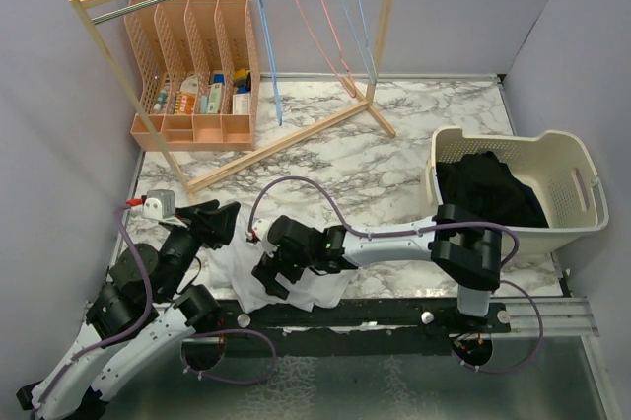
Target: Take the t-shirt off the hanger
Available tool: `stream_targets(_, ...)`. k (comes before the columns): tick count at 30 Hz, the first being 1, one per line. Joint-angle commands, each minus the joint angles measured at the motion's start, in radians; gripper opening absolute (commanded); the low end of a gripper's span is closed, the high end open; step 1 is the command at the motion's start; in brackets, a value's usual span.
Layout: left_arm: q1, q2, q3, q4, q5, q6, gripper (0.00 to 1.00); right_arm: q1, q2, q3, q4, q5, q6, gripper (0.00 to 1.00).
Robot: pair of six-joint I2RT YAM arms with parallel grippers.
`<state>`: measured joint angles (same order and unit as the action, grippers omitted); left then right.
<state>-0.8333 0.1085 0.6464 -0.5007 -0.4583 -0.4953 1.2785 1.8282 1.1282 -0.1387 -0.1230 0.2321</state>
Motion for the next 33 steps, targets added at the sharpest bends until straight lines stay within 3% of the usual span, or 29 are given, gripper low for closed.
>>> stream_targets(1,-0.003,-0.006,0.012,-0.004,-0.024,-0.007,0.56,0.010,0.062,0.054,-0.080,0.100,0.046,0.82)
stream_targets(4,-0.003,-0.006,0.012,-0.004,-0.023,-0.006,0.56,0.010,0.091,0.084,-0.134,0.129,0.064,0.58)
stream_targets(8,-0.003,-0.005,0.012,-0.006,-0.024,-0.010,0.56,0.005,0.083,0.096,-0.182,0.191,0.098,0.15)
stream_targets(10,-0.003,-0.006,0.013,-0.007,-0.024,-0.009,0.56,-0.016,0.054,0.084,-0.199,0.213,0.122,0.02)
stream_targets(13,-0.004,-0.007,0.013,-0.008,-0.024,-0.011,0.56,-0.094,-0.030,0.032,-0.187,0.183,0.160,0.01)
stream_targets(17,-0.003,-0.007,0.012,-0.009,-0.024,-0.012,0.56,-0.289,-0.220,-0.079,-0.142,0.058,0.212,0.01)
stream_targets(21,-0.004,-0.005,0.012,-0.008,-0.022,-0.013,0.56,-0.469,-0.397,-0.125,-0.160,0.045,0.233,0.01)
stream_targets(26,-0.004,-0.004,0.012,-0.006,-0.019,-0.012,0.56,-0.664,-0.542,-0.045,-0.259,0.095,0.239,0.01)
stream_targets(33,-0.003,-0.004,0.012,-0.008,-0.021,-0.013,0.56,-1.008,-0.606,0.160,-0.373,0.021,0.275,0.01)
